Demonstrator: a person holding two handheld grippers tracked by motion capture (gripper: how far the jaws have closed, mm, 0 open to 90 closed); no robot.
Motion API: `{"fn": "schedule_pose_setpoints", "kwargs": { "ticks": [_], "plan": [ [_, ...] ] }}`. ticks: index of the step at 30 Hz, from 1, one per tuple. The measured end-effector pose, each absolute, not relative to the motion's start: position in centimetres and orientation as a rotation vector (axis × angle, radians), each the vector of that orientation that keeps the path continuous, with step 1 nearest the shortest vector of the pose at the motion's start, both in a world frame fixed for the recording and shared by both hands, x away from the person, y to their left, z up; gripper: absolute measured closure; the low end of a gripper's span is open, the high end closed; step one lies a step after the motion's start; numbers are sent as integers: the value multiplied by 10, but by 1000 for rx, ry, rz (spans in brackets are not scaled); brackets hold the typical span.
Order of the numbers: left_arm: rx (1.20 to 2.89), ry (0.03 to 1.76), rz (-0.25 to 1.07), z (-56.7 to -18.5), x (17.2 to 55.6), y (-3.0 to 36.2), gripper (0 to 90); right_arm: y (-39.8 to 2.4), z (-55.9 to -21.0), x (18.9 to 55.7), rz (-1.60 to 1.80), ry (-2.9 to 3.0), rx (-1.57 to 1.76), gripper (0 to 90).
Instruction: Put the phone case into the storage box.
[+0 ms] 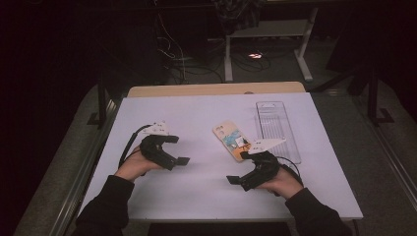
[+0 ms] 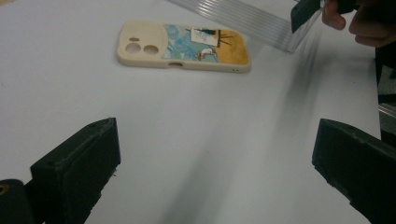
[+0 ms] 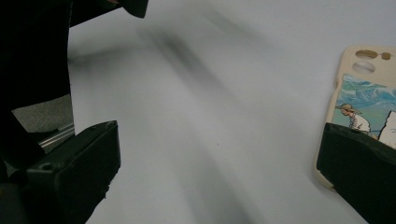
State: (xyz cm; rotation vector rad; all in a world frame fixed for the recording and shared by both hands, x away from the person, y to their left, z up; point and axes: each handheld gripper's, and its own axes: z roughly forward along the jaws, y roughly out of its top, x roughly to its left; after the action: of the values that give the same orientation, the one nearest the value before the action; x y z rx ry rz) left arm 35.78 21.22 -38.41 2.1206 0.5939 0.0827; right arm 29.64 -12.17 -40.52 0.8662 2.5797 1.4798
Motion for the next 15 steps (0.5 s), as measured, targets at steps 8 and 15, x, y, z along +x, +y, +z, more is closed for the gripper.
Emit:
{"fn": "schedule_pose_setpoints", "kwargs": {
  "ticks": [8, 15],
  "plan": [
    [2122, 548, 82, -382, 379, 187, 9, -121, -406, 295, 1482, 2576, 872, 0],
    [2129, 515, 76, -382, 395, 163, 9, -122, -406, 296, 1482, 2577, 872, 0]
  ]
}}
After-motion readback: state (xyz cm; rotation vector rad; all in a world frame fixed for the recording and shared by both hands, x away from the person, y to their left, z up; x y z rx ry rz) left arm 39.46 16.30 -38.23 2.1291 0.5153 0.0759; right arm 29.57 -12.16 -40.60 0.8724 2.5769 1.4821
